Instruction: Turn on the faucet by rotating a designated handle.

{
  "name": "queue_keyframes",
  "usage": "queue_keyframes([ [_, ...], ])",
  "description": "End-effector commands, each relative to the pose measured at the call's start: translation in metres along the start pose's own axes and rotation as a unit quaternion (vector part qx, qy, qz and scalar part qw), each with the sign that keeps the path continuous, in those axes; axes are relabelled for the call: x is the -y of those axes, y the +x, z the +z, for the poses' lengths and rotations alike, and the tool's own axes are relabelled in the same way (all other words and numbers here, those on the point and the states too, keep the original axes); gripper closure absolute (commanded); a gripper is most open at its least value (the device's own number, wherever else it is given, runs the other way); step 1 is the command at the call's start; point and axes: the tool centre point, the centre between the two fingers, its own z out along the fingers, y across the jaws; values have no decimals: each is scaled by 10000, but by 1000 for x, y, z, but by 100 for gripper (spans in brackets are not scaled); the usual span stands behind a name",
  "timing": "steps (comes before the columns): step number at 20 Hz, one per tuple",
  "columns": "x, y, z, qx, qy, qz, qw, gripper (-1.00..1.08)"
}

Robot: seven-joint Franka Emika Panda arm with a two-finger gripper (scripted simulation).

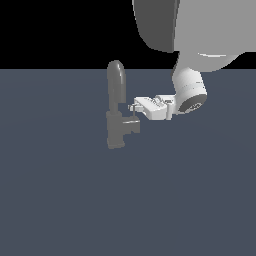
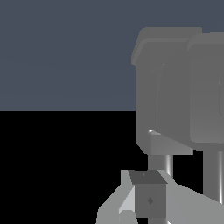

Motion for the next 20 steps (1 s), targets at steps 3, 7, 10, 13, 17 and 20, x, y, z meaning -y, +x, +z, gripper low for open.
queue_keyframes([
  [3, -1, -1, 0, 0, 2, -2, 10000, 108],
  [7, -8, -2, 0, 0, 2, -2, 10000, 108],
  [10, -13, -3, 0, 0, 2, -2, 10000, 108],
  [13, -18, -4, 0, 0, 2, -2, 10000, 108],
  [17, -25, -6, 0, 0, 2, -2, 10000, 108],
  [20, -31, -8, 0, 0, 2, -2, 10000, 108],
])
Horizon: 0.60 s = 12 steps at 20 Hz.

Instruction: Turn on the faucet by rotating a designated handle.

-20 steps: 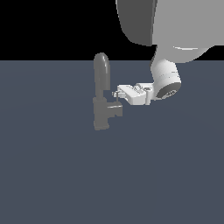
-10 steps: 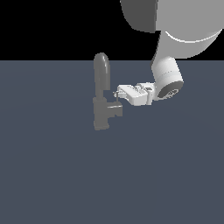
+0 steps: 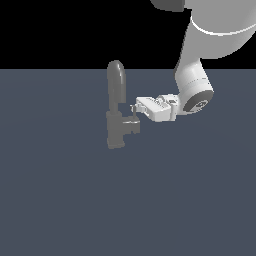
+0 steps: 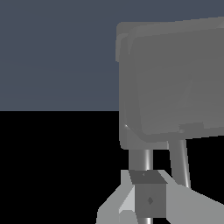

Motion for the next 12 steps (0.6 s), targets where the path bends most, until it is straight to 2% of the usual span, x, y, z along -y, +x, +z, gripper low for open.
queue_keyframes([
  [1, -8, -2, 0, 21, -33, 15, 10000, 108],
  [8, -23, -6, 0, 21, -33, 15, 10000, 108],
  [10, -16, -9, 0, -5, -12, -39, 10000, 108],
  [12, -22, -6, 0, -3, -14, -34, 10000, 108],
])
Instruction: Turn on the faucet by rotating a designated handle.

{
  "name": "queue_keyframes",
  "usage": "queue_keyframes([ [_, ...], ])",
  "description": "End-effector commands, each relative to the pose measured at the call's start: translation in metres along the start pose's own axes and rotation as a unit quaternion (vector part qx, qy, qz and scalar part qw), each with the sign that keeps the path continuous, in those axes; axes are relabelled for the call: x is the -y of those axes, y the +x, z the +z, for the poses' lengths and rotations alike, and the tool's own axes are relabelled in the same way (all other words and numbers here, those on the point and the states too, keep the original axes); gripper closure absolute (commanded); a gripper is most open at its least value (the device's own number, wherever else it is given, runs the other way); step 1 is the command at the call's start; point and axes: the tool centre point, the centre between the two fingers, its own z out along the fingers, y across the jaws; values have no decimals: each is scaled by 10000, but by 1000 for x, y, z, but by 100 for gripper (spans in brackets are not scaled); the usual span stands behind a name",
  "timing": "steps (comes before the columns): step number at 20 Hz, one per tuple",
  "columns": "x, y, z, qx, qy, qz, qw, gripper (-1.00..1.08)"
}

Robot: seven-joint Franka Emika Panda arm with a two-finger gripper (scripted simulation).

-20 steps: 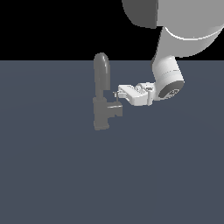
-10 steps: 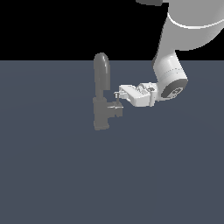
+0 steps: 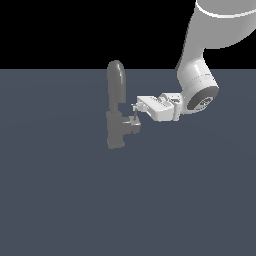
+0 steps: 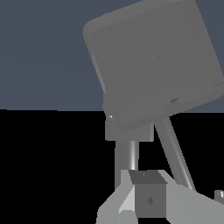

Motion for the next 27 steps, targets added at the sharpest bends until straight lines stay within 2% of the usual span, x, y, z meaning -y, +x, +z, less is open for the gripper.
queue_keyframes([
  [1, -8, 5, 0, 15, -11, 30, 10000, 108],
  [15, -54, 29, 0, 36, -29, 73, 10000, 108],
  [16, -54, 29, 0, 36, -29, 73, 10000, 108],
  [17, -41, 14, 0, -9, -28, -80, 10000, 108],
  [26, -66, 78, 0, 34, -30, 64, 10000, 108],
  [27, -66, 78, 0, 34, -30, 64, 10000, 108],
])
